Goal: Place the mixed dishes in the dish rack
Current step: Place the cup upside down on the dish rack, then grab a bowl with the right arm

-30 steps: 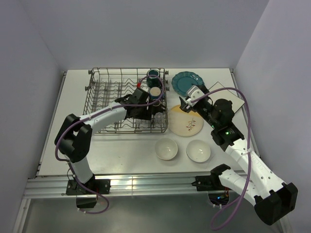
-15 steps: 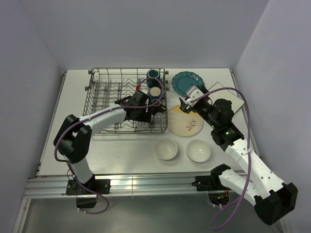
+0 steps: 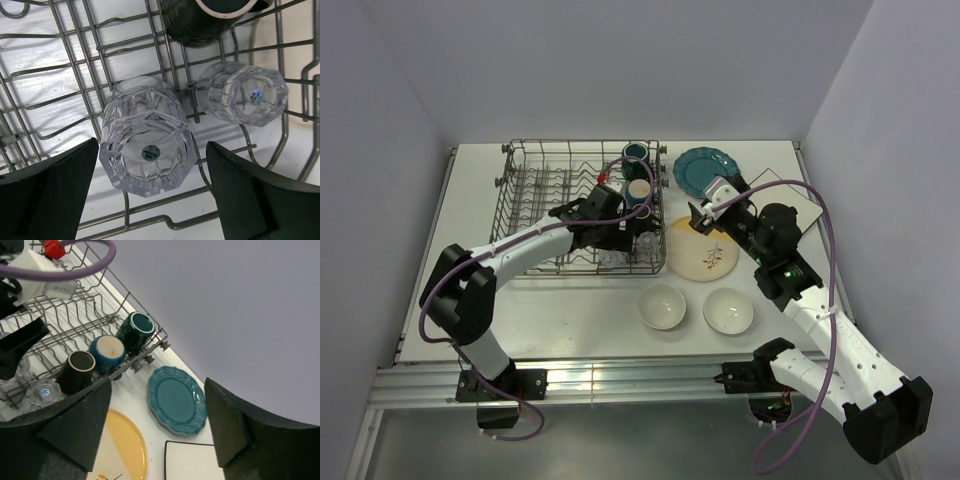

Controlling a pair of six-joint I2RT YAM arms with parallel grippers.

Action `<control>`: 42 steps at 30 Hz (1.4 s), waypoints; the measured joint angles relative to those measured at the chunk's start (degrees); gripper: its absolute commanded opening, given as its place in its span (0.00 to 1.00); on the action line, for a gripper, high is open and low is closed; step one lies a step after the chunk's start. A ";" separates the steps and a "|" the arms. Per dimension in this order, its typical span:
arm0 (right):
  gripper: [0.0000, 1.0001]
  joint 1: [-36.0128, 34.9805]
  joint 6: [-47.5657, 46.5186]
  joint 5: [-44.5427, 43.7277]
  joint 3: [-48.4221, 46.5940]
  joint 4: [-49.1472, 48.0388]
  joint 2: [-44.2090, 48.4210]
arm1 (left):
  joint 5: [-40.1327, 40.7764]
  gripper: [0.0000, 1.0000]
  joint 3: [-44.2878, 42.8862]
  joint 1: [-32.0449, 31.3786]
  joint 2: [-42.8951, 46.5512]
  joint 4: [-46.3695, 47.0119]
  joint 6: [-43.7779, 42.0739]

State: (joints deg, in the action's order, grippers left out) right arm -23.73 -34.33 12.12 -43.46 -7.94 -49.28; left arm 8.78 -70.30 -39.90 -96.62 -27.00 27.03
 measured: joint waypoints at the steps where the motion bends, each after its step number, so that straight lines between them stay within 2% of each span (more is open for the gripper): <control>1: 0.89 0.00 0.00 0.17 0.00 0.20 0.00 | -0.09 0.96 0.02 0.00 0.39 -0.04 0.11; 2: 0.99 0.00 0.00 0.42 0.00 0.50 0.02 | -0.11 0.96 0.02 0.00 0.92 -0.09 0.24; 6: 1.00 0.11 -1.01 3.65 -0.85 5.68 0.09 | 0.15 0.97 -0.04 0.00 4.04 -0.76 0.92; 14: 1.00 0.66 -4.09 19.08 -7.17 23.80 -0.46 | 4.09 0.99 -2.01 -0.04 16.26 -3.98 1.29; 18: 0.95 0.76 -4.02 26.10 -7.56 33.05 -0.90 | 4.90 0.99 0.68 0.00 28.02 -2.58 2.95; 23: 0.80 0.79 -0.28 31.01 -7.56 41.27 -5.81 | 3.43 0.98 12.44 0.94 46.21 1.22 8.02; 25: 0.72 0.79 1.95 31.34 -7.56 43.10 -8.83 | 2.34 0.97 17.18 1.05 51.82 1.86 10.45; 29: 0.64 0.55 4.94 30.47 -7.06 44.57 -13.88 | 0.20 0.92 25.38 1.05 60.83 2.43 15.47; 34: 0.63 -1.73 7.43 24.70 -4.33 44.02 -15.15 | -1.33 0.90 30.29 1.05 69.16 2.32 21.27; 38: 0.62 -4.39 10.45 17.88 -2.60 41.90 -15.19 | -3.43 0.88 32.96 1.05 70.90 4.02 25.14; 42: 0.62 -5.92 13.31 12.83 0.13 39.54 -15.34 | -5.64 0.88 35.26 1.05 68.57 4.33 27.30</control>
State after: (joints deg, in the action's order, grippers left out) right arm -29.65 -21.02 24.95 -43.33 31.59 -64.62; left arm 3.14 -35.05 -38.85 -28.05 -22.68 54.33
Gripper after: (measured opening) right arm 0.621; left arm 0.877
